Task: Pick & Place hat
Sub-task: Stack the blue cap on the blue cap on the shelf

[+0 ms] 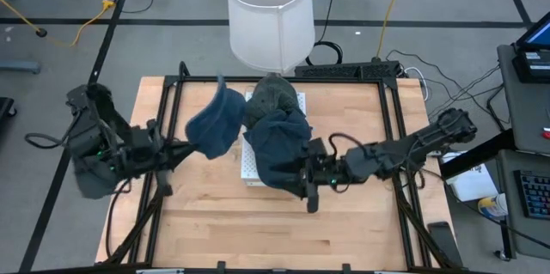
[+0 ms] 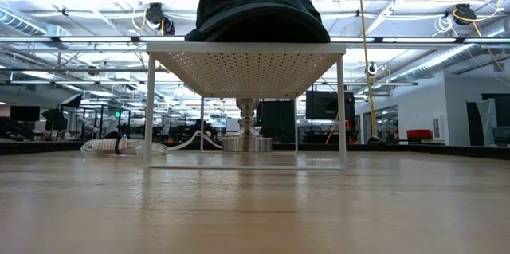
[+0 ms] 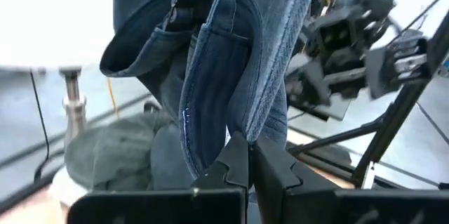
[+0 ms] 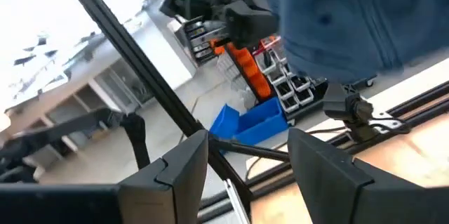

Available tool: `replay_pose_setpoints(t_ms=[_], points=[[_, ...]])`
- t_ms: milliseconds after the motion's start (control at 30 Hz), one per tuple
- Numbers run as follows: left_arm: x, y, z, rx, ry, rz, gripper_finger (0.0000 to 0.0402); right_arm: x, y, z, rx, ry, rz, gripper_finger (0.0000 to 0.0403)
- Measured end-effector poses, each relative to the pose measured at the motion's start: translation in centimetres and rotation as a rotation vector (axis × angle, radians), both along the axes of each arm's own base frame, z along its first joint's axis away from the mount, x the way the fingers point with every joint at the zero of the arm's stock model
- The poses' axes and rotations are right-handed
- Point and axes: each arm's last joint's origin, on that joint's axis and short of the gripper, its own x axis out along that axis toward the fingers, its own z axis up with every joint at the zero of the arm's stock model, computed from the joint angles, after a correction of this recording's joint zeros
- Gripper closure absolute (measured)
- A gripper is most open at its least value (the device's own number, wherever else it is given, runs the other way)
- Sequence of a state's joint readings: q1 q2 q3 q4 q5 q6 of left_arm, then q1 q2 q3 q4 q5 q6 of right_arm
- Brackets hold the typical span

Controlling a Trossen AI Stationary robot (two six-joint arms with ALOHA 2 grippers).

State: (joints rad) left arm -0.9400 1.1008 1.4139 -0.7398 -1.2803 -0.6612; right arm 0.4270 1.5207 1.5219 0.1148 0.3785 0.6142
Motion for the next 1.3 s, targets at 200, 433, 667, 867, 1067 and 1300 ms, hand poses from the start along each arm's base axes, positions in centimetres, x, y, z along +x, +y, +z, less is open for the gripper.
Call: replay_pose_setpoints(t_ms=[200, 433, 667, 867, 1067, 1300], points=[[-0.8, -2.8, 1.6, 0.118, -0.058, 0.009, 0.0398, 1.8, 1.3, -1.1, 0.104, -0.069, -0.027, 0.0200], [-0.7, -6.7, 2.4, 0.252, -0.021, 0.058, 0.0398, 3.2, 2.1, -1.8, 0.171, -0.164, -0.038, 0.0191], [1.1, -9.0, 2.2, 0.252, -0.046, 0.026, 0.0398, 3.5, 2.0, -1.8, 0.203, -0.208, -0.116, 0.0194], [3.7, -9.7, 2.3, 0.234, -0.141, -0.010, 0.0398, 2.8, 2.5, -1.3, 0.202, -0.214, -0.094, 0.0194], [6.2, -9.9, 2.1, 0.258, -0.234, 0.000, 0.0398, 1.5, 2.8, -0.1, 0.180, -0.240, -0.070, 0.0193], [8.4, -9.7, 1.6, 0.246, -0.319, -0.005, 0.0399, -0.2, 2.2, 1.6, 0.160, -0.263, -0.128, 0.0195]])
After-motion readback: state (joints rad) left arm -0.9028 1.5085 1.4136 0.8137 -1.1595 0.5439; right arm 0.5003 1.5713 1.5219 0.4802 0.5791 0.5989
